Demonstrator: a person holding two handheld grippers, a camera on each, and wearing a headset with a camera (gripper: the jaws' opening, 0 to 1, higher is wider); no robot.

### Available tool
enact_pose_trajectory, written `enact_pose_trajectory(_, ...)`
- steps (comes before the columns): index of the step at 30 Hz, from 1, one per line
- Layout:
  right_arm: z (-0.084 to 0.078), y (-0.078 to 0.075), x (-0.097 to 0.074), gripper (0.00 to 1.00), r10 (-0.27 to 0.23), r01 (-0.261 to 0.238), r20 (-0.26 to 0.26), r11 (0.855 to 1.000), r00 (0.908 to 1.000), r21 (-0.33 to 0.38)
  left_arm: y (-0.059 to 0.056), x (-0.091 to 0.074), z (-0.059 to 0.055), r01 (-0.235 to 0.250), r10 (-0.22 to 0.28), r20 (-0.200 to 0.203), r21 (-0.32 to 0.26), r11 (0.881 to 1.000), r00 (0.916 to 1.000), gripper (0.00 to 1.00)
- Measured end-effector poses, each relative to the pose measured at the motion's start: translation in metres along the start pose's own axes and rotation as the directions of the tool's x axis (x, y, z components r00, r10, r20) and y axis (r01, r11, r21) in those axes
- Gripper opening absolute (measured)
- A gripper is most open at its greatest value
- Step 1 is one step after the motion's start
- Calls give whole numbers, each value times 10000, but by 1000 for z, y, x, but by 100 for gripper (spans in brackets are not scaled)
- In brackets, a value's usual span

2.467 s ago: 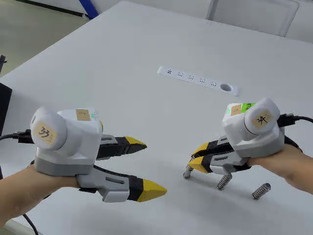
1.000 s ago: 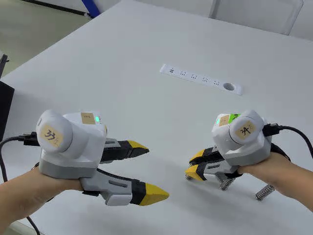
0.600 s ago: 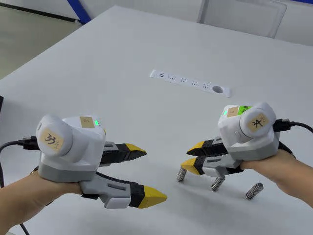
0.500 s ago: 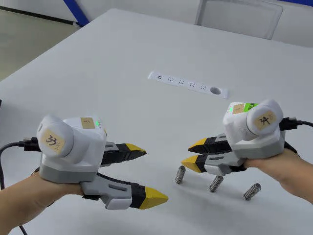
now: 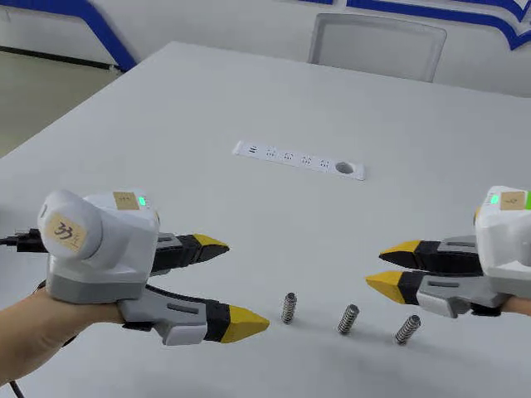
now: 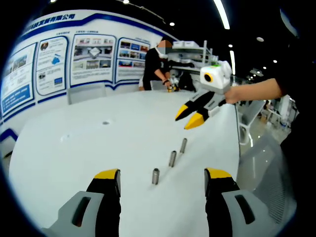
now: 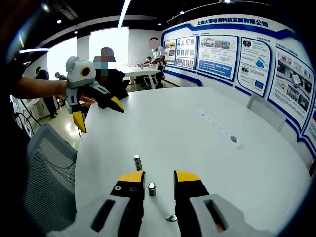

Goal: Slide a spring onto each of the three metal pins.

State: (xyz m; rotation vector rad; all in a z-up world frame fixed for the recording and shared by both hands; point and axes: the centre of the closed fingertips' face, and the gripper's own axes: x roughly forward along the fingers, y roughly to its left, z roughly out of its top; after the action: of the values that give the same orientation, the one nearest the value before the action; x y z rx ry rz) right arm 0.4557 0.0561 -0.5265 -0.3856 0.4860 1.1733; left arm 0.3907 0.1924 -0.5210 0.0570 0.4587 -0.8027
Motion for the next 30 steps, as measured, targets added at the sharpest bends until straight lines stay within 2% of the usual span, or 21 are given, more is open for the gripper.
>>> enact_pose_trajectory(3, -11, 3, -17, 26, -94, 73, 339, 9982, 9994, 597, 0, -1, 5, 17, -15, -109, 219, 9998, 9999, 72)
enact_pose_trajectory(8, -26, 8, -43, 34, -49, 9, 470, 9963, 9989, 861, 0, -1, 18, -50, 48, 67, 257, 9997, 10000, 76)
enact_pose_trajectory(12, -34, 14, -60, 39, 226, -237, 215, 9983, 9995, 540, -2, 1, 22, -155, 158, -52, 405, 9991, 9999, 81)
enact_pose_trajectory(16, -40, 13, -77, 47, 231, -239, 155, 9984, 9996, 517, -11, -1, 21, 163, -153, -208, 506, 9986, 9997, 86)
enact_pose_trajectory(20, -44, 10, -87, 54, 79, -92, 213, 9980, 9997, 622, -13, -4, 20, 187, -178, -195, 457, 9988, 9997, 92)
enact_pose_trajectory(24, -50, 10, -91, 61, 12, -12, 6, 9978, 10000, 657, -14, -7, 16, 134, -116, -366, 508, 9986, 9993, 96)
enact_pose_trajectory(26, -51, 12, -93, 66, 39, -36, -44, 9982, 10000, 600, -14, -8, 13, 109, -87, -448, 496, 9987, 9990, 100)
enact_pose_trajectory(30, -47, 20, -93, 73, 248, -257, 161, 9981, 9996, 557, -15, -10, 12, 129, -106, -532, 430, 9990, 9985, 100)
